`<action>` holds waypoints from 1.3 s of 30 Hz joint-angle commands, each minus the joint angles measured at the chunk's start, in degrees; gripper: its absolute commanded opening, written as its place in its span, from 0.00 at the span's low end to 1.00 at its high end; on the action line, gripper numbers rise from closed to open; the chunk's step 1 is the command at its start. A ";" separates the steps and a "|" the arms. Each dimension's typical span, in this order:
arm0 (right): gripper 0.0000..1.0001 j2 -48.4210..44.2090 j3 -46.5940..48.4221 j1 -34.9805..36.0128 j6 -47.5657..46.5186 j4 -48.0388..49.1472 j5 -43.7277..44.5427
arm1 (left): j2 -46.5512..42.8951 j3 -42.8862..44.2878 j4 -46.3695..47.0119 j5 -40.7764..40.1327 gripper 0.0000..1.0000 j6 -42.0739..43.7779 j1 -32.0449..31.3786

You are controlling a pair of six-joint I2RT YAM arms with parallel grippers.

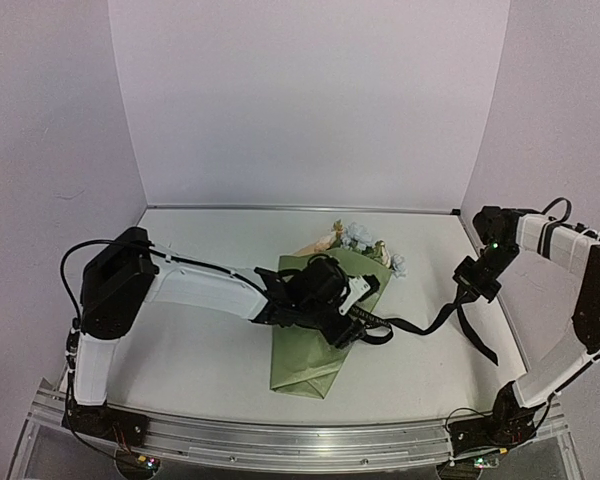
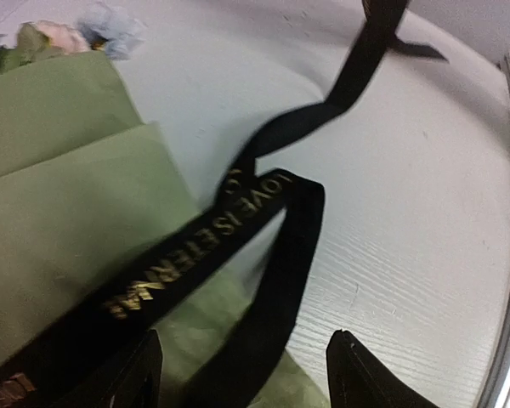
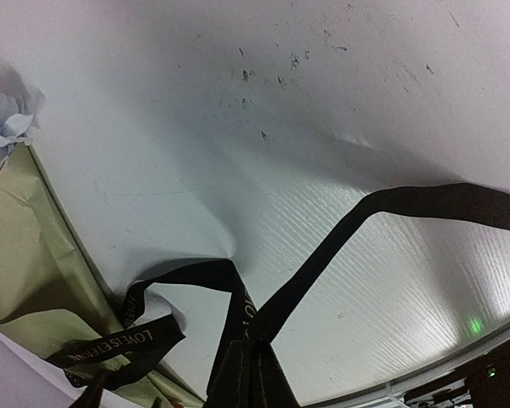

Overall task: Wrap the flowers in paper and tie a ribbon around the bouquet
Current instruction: Place the left side of the ribbon on the folded bouquet, then adjust the ribbon in the folded bouquet.

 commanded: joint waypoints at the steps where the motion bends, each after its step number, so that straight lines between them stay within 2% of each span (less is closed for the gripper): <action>1: 0.00 0.78 2.41 0.65 -1.04 -1.41 0.10 | -10.83 -1.89 5.17 1.55 0.72 -8.79 3.33; 3: 0.00 0.59 2.43 0.78 -1.49 -1.50 0.09 | -12.69 -2.42 4.33 -2.49 0.73 -14.90 5.89; 7: 0.00 -0.03 2.30 0.85 -2.61 -1.85 0.29 | -13.45 -0.81 -5.18 -11.82 0.68 -25.17 10.13; 11: 0.00 -0.59 2.06 0.93 -3.63 -2.16 0.26 | -13.29 -2.04 -8.20 -10.47 0.71 -27.07 10.64; 18: 0.00 -0.77 2.03 1.36 -4.46 -2.37 -0.13 | -7.37 2.19 -11.98 -4.80 0.76 -29.17 10.49; 25: 0.00 -1.04 1.60 1.45 -4.64 -2.46 -0.47 | -3.97 5.47 -13.85 -3.23 0.74 -29.58 9.22; 29: 0.00 -0.87 1.75 1.39 -4.50 -2.46 -0.58 | -2.41 6.11 -14.54 -3.58 0.67 -30.25 8.82; 34: 0.00 -0.87 2.07 1.44 -4.44 -2.46 -0.70 | -0.97 7.41 -15.61 -3.86 0.50 -30.00 8.37; 39: 0.00 -1.04 2.28 1.43 -4.37 -2.55 -0.64 | -0.27 7.81 -15.89 -3.96 0.41 -29.95 7.76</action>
